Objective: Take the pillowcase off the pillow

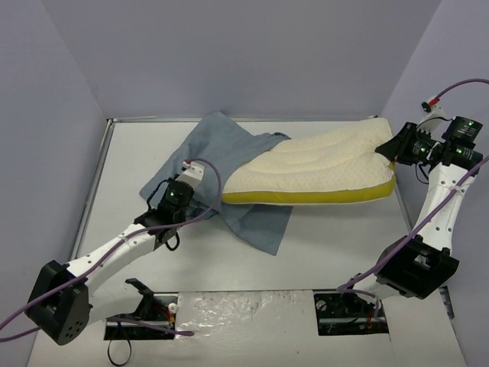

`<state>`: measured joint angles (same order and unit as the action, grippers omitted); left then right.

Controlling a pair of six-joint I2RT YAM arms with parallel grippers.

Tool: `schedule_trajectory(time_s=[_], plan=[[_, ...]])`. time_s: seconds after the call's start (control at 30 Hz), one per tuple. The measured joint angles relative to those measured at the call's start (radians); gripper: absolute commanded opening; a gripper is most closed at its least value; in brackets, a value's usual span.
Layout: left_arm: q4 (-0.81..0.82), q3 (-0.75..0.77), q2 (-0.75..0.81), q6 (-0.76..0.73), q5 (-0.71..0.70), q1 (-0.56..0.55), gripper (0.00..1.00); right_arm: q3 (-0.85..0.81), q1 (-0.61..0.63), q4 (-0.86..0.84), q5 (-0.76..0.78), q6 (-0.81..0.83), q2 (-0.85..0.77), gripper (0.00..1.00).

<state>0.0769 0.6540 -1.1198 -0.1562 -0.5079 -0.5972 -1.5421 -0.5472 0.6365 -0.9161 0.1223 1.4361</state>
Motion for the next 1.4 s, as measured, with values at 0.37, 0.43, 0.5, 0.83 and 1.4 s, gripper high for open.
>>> schedule_trajectory(time_s=[0.37, 0.43, 0.5, 0.83, 1.4], plan=[[-0.026, 0.007, 0.049, 0.116, 0.024, 0.238, 0.02, -0.029, -0.065, -0.022, 0.03, -0.016, -0.025, 0.0], [-0.031, 0.024, 0.051, 0.119, 0.028, 0.265, 0.02, -0.037, -0.07, -0.028, 0.029, -0.015, -0.025, 0.0], [-0.038, 0.05, 0.051, 0.128, 0.04, 0.309, 0.02, -0.049, -0.076, -0.028, 0.029, -0.014, -0.024, 0.0], [-0.026, 0.143, 0.111, 0.195, 0.073, 0.525, 0.02, -0.143, 0.005, -0.056, 0.159, 0.14, -0.013, 0.0], [-0.1, 0.283, 0.189, 0.19, 0.266, 0.528, 0.02, -0.075, 0.476, -0.244, 0.78, 0.225, 0.14, 0.46]])
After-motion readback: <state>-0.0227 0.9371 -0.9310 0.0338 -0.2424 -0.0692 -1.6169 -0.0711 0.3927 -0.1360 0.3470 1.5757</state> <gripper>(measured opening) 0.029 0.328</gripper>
